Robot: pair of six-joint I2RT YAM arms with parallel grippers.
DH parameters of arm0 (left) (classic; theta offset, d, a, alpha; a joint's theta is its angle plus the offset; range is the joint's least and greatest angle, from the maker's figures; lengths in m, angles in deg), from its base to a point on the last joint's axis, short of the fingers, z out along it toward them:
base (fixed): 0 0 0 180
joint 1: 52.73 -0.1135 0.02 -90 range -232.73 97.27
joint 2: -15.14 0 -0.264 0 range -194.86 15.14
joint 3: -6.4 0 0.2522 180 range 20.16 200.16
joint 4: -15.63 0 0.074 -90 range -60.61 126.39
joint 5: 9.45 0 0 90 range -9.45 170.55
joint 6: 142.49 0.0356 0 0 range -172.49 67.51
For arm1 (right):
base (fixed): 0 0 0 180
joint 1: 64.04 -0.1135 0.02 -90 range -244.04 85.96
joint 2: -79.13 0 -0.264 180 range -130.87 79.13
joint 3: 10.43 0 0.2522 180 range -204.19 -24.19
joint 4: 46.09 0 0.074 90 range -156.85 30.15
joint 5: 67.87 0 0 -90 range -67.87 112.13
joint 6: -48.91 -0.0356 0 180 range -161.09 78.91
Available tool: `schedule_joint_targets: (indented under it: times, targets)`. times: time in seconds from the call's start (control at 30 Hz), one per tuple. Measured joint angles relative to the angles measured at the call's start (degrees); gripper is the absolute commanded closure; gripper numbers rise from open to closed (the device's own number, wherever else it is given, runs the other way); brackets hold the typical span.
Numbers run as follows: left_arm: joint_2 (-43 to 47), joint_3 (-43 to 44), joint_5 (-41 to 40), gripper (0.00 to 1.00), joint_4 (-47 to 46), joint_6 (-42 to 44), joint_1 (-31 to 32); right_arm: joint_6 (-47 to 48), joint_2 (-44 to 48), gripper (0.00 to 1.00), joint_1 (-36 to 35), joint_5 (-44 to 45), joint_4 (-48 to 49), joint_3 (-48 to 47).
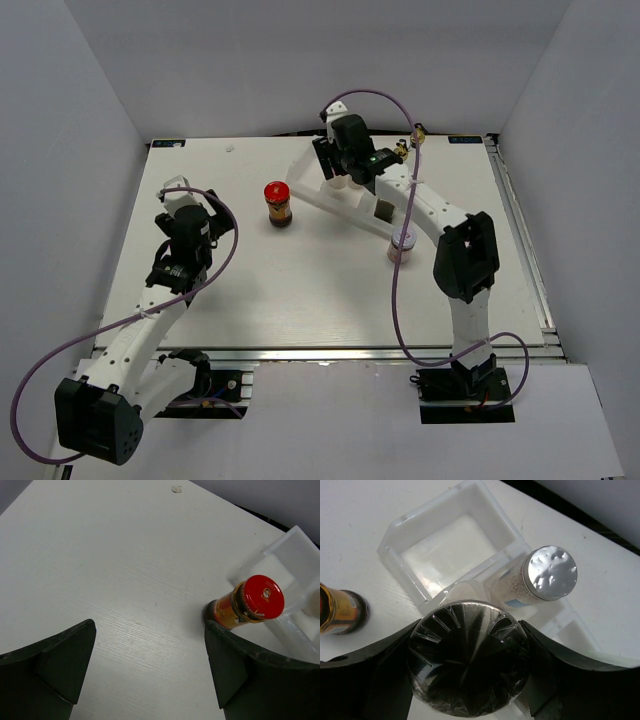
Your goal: Organize the condiment bottles
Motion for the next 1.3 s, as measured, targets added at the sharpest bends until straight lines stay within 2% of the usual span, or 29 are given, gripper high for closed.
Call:
schedule_joint_targets:
  times: [0.27,0.37,0.47,0.67,0.77,0.8,0.9,0.97,1.0,1.2,1.3]
  targets:
    - [-1.4,0.1,8.5,0.02,-3.1,2.8,0.0,-1.4,-2.5,0.79,1.2,-0.5,0.1,-0.9]
    - [-4.3,0.9,12.8,0.02,-5.0,3.4,0.0,-1.9,-2.5,0.79,1.8,-0.4,0.6,-0.5]
    - [-8.5,2.9,16.6,0.02,-6.0,4.1,0.0,-2.1,-2.3,0.84,2.3,-0.1,0.6,1.2]
    - [-16.0,7.2,25.6,0.02,-9.8,8.0,0.3,-2.1,-2.3,0.83,3.0,-0.3,-1.2,4.7]
    - [-19.8,9.9,28.9,0.02,-11.0,11.0,1.4,-1.9,-1.8,0.77,3.0,-0.7,-0.8,5.2]
    - [-21.2,10.9,29.5,0.02,-11.2,12.0,1.7,-1.9,-1.8,0.71,3.0,-0.8,-0.7,5.2]
    - [-25.2,14.2,30.3,0.02,-11.3,14.6,2.6,-1.7,-1.8,0.6,3.2,-1.1,-0.4,5.2]
    - [-27.8,16.6,30.6,0.02,-10.6,15.9,2.9,-1.7,-1.8,0.56,3.3,-1.4,-0.4,5.1]
    - [-29.3,17.8,30.8,0.02,-10.3,16.5,3.0,-1.7,-1.9,0.5,3.4,-1.6,-0.4,5.1]
    - [-36.5,23.3,30.6,0.02,-7.0,19.7,4.4,-1.7,-3.0,0.31,3.6,-2.0,-0.4,4.0]
    - [-38.1,24.3,29.6,0.02,-5.3,21.0,5.6,-1.7,-3.4,0.27,3.6,-1.9,-0.4,4.0]
